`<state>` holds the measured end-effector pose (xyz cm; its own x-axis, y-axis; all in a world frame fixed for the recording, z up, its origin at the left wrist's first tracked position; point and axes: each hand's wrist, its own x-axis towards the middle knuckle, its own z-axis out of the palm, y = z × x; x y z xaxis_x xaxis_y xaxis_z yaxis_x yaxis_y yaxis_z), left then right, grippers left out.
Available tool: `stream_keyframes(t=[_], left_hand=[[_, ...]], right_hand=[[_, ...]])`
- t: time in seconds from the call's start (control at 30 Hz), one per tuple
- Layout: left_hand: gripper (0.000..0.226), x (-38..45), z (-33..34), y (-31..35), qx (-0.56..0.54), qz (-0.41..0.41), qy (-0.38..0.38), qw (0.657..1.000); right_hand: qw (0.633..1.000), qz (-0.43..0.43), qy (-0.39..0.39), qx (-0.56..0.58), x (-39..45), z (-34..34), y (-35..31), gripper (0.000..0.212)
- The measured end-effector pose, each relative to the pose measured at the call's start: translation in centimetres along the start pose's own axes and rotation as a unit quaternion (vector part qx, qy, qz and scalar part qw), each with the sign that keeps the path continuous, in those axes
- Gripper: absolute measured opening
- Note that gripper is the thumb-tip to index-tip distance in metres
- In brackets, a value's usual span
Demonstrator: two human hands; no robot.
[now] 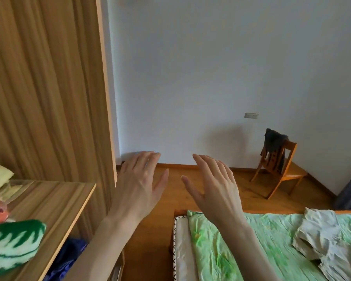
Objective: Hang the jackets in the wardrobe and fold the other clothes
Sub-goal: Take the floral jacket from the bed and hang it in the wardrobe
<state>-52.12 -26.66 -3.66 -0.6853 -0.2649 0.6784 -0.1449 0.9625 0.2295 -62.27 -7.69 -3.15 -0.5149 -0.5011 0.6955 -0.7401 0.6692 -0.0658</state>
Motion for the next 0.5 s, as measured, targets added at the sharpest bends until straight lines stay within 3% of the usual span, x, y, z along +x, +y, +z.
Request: stream_keyframes(t=[0.5], left_hand=[[0.045,17.6,13.3,-9.9,-0.030,0.043,-0.004,0.999]], right_hand=[[0.995,0.083,-0.024,-0.045,16.0,15.3,6.6,0.071]])
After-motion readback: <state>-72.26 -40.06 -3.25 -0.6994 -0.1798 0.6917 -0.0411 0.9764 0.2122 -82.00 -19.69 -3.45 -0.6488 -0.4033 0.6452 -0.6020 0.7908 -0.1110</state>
